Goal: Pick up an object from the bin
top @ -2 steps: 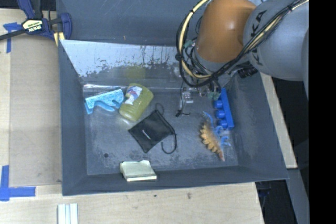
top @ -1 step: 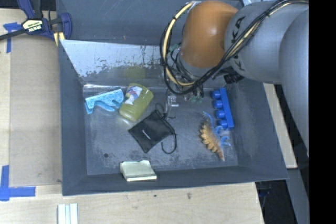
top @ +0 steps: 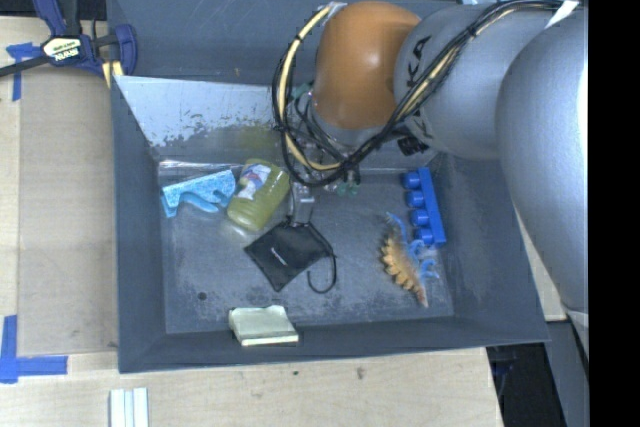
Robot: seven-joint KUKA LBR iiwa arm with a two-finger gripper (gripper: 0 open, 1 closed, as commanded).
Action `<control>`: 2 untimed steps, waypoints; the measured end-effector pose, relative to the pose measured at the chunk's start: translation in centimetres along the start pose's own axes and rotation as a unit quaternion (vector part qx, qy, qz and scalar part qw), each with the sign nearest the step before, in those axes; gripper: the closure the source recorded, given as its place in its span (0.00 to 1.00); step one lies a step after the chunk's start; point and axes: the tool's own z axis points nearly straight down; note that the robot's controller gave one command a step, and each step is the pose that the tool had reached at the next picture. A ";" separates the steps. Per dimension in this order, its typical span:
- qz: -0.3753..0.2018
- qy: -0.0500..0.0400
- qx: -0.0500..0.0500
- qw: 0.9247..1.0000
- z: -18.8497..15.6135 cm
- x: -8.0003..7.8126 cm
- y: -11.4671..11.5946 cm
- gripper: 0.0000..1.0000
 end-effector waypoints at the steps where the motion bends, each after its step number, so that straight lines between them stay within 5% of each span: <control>1: -0.069 0.000 0.000 0.998 1.3 1.4 1.4 0.00; 2: -0.151 -0.004 0.001 0.989 3.0 1.3 2.3 1.00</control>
Offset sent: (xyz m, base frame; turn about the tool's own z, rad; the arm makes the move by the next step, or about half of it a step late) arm -0.0152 0.0246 -0.0330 -0.3069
